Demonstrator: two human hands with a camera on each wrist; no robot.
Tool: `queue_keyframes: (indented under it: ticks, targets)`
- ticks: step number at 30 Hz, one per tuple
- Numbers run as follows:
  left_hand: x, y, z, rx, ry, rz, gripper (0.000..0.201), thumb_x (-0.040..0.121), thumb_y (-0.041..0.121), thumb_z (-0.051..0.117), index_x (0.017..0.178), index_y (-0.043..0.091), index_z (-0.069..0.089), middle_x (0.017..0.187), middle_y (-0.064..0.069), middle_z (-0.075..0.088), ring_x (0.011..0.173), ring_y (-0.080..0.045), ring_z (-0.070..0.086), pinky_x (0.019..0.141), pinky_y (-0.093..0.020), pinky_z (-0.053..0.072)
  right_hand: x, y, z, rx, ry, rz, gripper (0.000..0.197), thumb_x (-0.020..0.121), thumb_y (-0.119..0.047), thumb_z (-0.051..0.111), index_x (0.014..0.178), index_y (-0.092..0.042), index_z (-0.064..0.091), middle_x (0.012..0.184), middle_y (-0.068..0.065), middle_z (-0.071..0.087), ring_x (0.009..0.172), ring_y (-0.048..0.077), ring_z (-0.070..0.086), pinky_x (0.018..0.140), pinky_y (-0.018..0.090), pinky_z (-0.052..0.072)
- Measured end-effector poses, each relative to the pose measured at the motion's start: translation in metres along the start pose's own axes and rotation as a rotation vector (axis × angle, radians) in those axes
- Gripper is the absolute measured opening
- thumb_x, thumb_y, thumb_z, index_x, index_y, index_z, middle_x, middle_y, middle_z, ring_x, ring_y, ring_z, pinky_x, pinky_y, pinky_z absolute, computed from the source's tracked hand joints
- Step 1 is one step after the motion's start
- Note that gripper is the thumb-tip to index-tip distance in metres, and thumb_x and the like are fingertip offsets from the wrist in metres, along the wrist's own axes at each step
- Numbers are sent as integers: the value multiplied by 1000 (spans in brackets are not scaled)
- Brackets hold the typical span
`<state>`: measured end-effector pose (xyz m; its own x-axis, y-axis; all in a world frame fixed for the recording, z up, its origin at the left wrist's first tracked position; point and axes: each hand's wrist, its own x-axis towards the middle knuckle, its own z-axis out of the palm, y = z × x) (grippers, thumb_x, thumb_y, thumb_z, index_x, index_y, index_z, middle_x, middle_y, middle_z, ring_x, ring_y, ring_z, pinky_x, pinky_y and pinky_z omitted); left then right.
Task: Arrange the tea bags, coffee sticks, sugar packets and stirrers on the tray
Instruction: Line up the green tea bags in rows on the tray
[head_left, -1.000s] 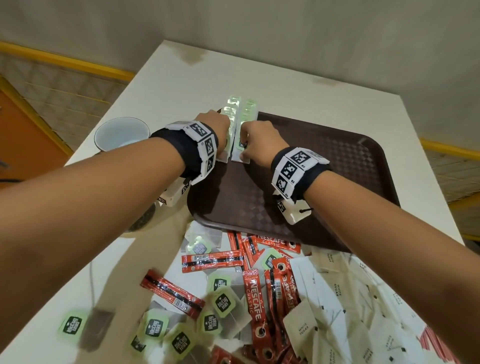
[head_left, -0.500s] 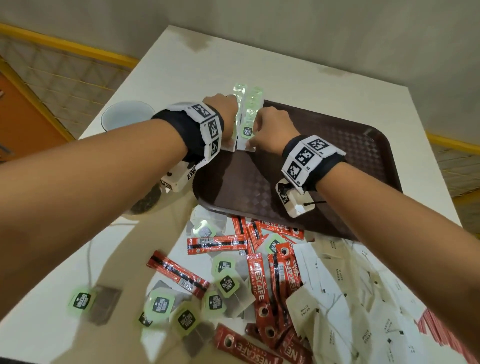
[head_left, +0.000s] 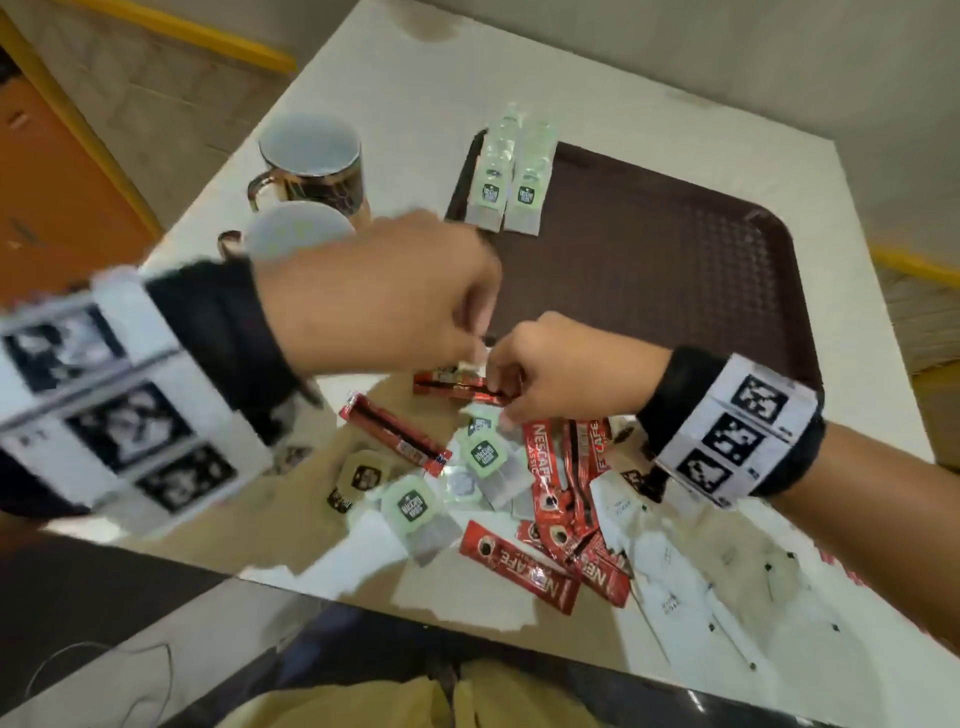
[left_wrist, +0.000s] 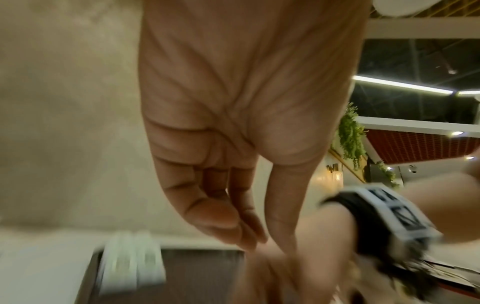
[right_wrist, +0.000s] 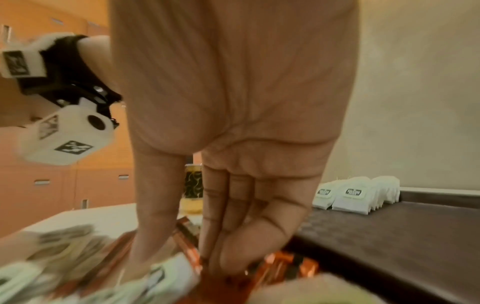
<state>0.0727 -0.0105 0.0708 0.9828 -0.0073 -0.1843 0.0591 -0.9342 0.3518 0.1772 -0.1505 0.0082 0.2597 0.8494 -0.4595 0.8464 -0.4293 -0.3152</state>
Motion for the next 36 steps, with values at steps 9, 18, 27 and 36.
queue_keyframes:
  ticks: [9,18,27,36]
  targets:
    - [-7,22,90,105,-222,-107,45,84,48,66,72,12,43,65,1,43,62,-18,43,64,-29,36,2,-13,28,-126,94,95,15,78,-22,69,76,-23,55,80,0,57,77,24,59,60,31,38]
    - [-7,28,96,79,-140,-111,35,87,28,68,114,9,57,96,-7,61,76,-20,50,68,-26,38,5,0,31,225,138,128,3,80,-4,70,80,-6,68,73,-1,66,62,5,60,55,11,43]
    - [-5,20,97,-60,-225,-133,52,74,30,80,110,13,46,94,-5,57,78,-21,49,62,-26,35,-12,29,-11,664,395,204,18,88,-2,65,104,-9,67,83,3,69,60,5,59,52,18,47]
    - [-3,10,52,-163,-234,-107,22,73,33,79,74,19,63,78,6,65,76,-11,60,65,-26,46,15,73,-64,1045,652,284,23,89,2,63,72,-12,57,76,2,64,58,8,61,54,20,53]
